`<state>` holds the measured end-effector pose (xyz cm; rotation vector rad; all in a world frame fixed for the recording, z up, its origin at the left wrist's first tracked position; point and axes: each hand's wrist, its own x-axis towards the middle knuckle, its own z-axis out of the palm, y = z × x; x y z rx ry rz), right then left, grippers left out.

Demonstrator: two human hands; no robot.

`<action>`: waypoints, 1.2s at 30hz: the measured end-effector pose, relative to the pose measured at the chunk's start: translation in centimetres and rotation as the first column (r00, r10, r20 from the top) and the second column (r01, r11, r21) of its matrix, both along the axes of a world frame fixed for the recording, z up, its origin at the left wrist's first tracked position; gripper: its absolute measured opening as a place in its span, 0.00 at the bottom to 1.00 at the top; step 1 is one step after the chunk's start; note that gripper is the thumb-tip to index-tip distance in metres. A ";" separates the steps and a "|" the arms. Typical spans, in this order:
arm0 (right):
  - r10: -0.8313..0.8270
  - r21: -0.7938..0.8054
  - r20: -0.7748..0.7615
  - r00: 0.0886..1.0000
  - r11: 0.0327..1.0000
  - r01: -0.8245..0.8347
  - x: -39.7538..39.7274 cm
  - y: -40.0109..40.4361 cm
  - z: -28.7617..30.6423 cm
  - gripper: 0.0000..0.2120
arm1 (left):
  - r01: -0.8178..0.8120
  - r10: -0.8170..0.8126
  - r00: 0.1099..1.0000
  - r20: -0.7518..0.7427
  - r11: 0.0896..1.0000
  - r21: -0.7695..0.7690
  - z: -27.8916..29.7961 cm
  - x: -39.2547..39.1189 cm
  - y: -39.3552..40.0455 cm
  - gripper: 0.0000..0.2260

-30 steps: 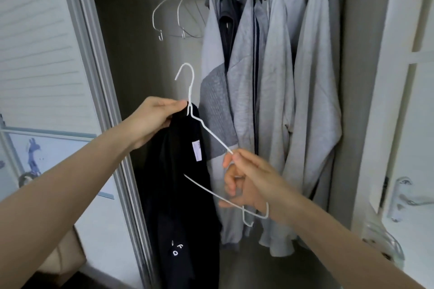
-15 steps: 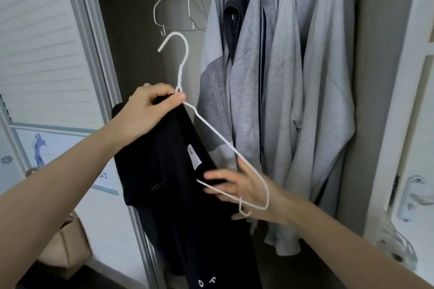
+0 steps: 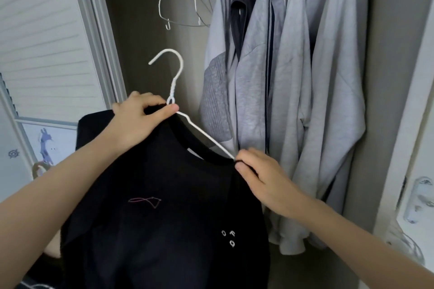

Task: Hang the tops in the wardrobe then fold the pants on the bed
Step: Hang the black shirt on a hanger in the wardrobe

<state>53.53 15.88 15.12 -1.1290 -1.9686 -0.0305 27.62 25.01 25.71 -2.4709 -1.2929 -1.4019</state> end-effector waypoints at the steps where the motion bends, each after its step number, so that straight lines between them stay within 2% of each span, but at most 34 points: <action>1: 0.012 0.022 -0.121 0.993 1.000 -0.010 -1.0 0.2 0.4 0.11 | 0.021 -0.020 1.000 -0.016 1.000 0.014 -0.2 0.6 -0.2 0.12; 4: -0.022 -0.009 -0.478 0.878 1.000 0.020 -3.0 1.1 1.6 0.13 | 0.096 -0.086 0.990 -0.115 0.992 0.081 -0.7 0.8 -0.9 0.17; 5: -0.024 -0.038 -0.590 0.807 0.999 0.002 -3.0 1.5 2.0 0.13 | 0.117 -0.103 0.984 -0.142 0.989 0.095 -0.7 0.4 -0.9 0.18; 7: -0.015 -0.065 -0.809 0.588 0.996 -0.063 -2.8 2.2 2.9 0.11 | 0.131 -0.116 0.979 -0.170 0.988 0.081 -0.7 -1.2 -0.4 0.20; 8: 0.000 -0.050 -0.870 0.493 0.995 -0.088 -2.5 2.4 3.5 0.09 | 0.128 -0.117 0.980 -0.159 0.990 0.058 -0.7 -2.1 0.1 0.22; 9: 0.027 -0.019 -0.889 0.458 0.995 -0.095 -2.2 2.4 4.1 0.11 | 0.121 -0.117 0.985 -0.128 0.992 0.025 -0.8 -3.1 0.6 0.23; 10: 0.054 0.010 -0.876 0.480 0.995 -0.095 -1.9 2.3 4.5 0.13 | 0.113 -0.114 0.990 -0.080 0.993 -0.015 -0.9 -4.0 1.1 0.23; 12: 0.123 0.058 -0.795 0.594 0.990 -0.127 -1.1 2.1 5.3 0.12 | 0.084 -0.082 0.996 0.026 0.995 -0.062 -0.9 -5.7 2.0 0.20; 15: 0.188 0.074 -0.576 0.796 0.981 -0.179 -0.1 1.5 6.5 0.07 | 0.029 -0.016 0.984 0.177 0.997 -0.075 -0.9 -7.5 3.4 0.18; 18: 0.083 0.091 -0.361 0.929 0.994 -0.053 0.7 2.1 7.0 0.16 | 0.073 -0.032 0.945 0.325 0.991 -0.112 -0.6 -8.1 4.4 0.22; 20: -0.070 -0.024 -0.284 0.956 0.998 0.066 0.7 2.4 7.3 0.10 | 0.120 -0.066 0.925 0.375 0.985 -0.124 -0.2 -8.0 4.8 0.20; 21: -0.122 -0.130 -0.243 0.962 0.987 0.092 0.7 2.7 7.5 0.13 | 0.136 -0.077 0.918 0.388 0.982 -0.127 0.0 -8.0 5.1 0.20; 22: -0.118 -0.221 -0.240 0.964 0.973 0.064 1.0 2.9 7.6 0.23 | 0.146 -0.086 0.919 0.385 0.981 -0.129 0.2 -7.9 5.5 0.19; 23: -0.072 -0.287 -0.300 0.951 0.958 -0.018 1.1 2.9 7.6 0.29 | 0.143 -0.086 0.926 0.367 0.981 -0.129 0.3 -7.7 6.0 0.19; 24: -0.021 -0.311 -0.402 0.915 0.943 -0.116 1.0 2.6 7.7 0.29 | 0.132 -0.083 0.937 0.338 0.984 -0.122 0.3 -7.4 6.4 0.19; 27: 0.077 -0.274 -0.687 0.723 0.894 -0.356 0.1 1.9 9.4 0.19 | 0.122 -0.095 0.956 0.277 0.989 -0.083 1.0 -6.0 8.2 0.14; 29: 0.067 -0.257 -0.792 0.606 0.865 -0.432 -0.3 1.6 10.8 0.17 | 0.136 -0.111 0.959 0.262 0.987 -0.080 1.5 -4.6 9.4 0.13; 31: 0.063 -0.220 -0.849 0.525 0.861 -0.459 -0.9 1.5 12.7 0.14 | 0.152 -0.127 0.956 0.264 0.985 -0.080 2.3 -3.2 10.9 0.13; 36: 0.120 -0.128 -0.887 0.445 0.863 -0.488 -2.2 1.1 16.8 0.17 | 0.221 -0.186 0.946 0.265 0.969 -0.111 4.9 0.2 14.6 0.16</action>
